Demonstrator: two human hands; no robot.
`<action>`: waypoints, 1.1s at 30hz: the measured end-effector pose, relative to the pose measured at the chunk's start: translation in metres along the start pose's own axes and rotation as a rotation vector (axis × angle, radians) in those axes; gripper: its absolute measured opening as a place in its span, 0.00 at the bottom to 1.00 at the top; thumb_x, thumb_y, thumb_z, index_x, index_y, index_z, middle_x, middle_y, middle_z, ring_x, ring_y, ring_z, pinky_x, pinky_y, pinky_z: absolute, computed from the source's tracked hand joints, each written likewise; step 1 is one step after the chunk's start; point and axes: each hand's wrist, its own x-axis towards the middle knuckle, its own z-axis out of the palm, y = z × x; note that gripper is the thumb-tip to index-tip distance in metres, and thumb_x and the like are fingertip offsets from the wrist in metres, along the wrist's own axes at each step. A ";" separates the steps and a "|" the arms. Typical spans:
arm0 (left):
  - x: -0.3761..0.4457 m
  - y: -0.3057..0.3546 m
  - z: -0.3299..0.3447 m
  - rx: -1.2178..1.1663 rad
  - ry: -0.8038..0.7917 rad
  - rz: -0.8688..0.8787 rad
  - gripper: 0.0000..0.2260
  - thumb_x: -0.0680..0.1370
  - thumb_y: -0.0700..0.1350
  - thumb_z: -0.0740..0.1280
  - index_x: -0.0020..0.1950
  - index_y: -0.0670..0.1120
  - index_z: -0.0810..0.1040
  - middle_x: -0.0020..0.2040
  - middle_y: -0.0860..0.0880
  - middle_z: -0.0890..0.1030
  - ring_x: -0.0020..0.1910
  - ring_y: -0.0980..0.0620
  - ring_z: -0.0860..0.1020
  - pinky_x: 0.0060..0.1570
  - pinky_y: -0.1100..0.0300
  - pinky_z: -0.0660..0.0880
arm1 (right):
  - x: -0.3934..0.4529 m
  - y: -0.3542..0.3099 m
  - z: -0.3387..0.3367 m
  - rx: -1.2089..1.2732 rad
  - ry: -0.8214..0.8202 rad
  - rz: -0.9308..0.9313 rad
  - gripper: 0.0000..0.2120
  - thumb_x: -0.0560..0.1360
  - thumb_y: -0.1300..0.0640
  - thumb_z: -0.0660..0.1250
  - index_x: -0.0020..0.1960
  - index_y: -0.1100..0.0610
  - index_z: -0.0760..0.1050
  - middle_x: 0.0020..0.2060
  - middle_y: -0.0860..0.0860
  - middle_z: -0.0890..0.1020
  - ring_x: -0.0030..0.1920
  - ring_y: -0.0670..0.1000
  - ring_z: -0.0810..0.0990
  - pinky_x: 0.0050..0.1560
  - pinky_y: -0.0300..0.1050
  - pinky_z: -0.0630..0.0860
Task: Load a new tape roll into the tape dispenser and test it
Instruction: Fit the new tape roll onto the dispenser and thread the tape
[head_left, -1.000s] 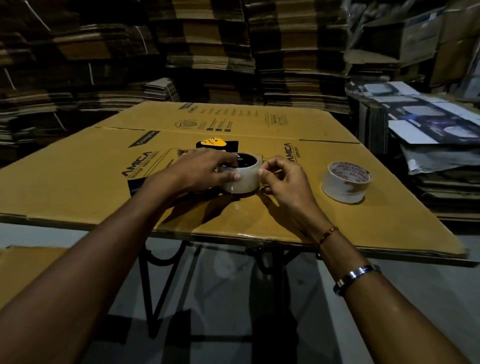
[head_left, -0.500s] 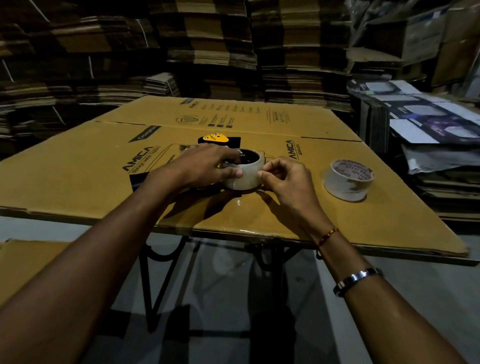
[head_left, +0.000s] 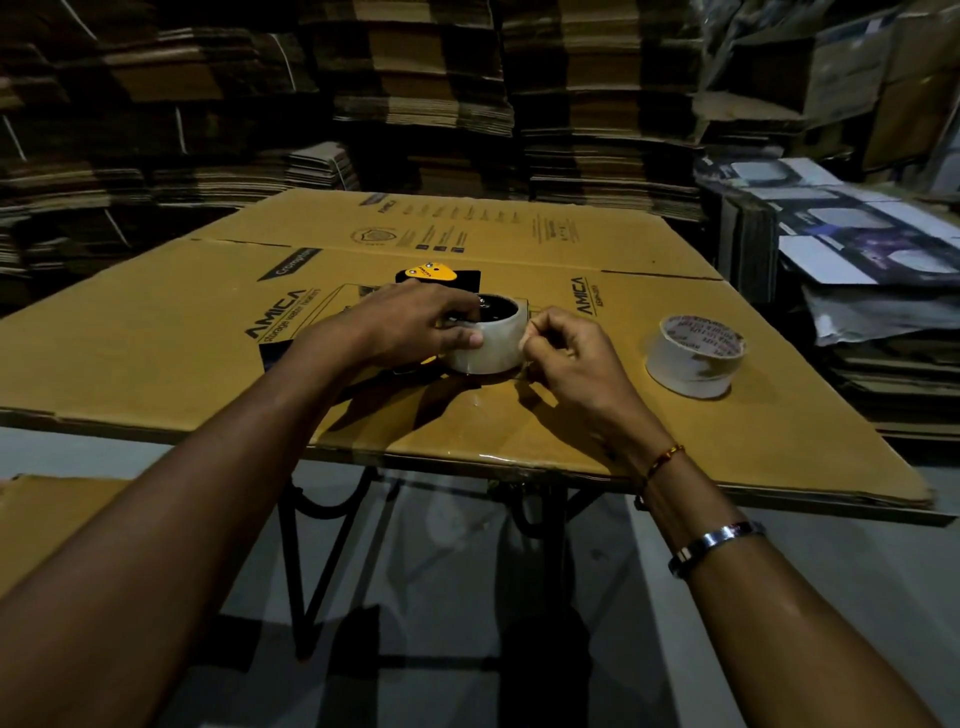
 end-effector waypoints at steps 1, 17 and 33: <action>0.000 0.000 0.000 -0.003 -0.002 0.001 0.18 0.79 0.57 0.62 0.66 0.51 0.73 0.60 0.47 0.76 0.58 0.47 0.74 0.55 0.46 0.74 | 0.000 0.001 0.000 0.026 -0.012 0.012 0.06 0.77 0.55 0.64 0.42 0.56 0.75 0.38 0.52 0.77 0.40 0.54 0.77 0.40 0.66 0.78; -0.001 0.000 0.005 0.071 0.054 -0.010 0.21 0.80 0.59 0.61 0.70 0.52 0.70 0.66 0.47 0.75 0.64 0.46 0.72 0.60 0.49 0.68 | -0.004 -0.001 0.000 0.072 0.073 0.072 0.04 0.76 0.63 0.68 0.46 0.54 0.79 0.43 0.54 0.83 0.47 0.56 0.83 0.49 0.61 0.82; -0.060 -0.032 0.001 -0.114 0.122 -0.339 0.31 0.80 0.55 0.64 0.78 0.50 0.56 0.67 0.41 0.75 0.63 0.41 0.74 0.59 0.48 0.73 | -0.012 -0.008 -0.001 0.027 0.085 0.096 0.04 0.76 0.62 0.70 0.46 0.53 0.79 0.44 0.52 0.84 0.47 0.53 0.84 0.43 0.41 0.79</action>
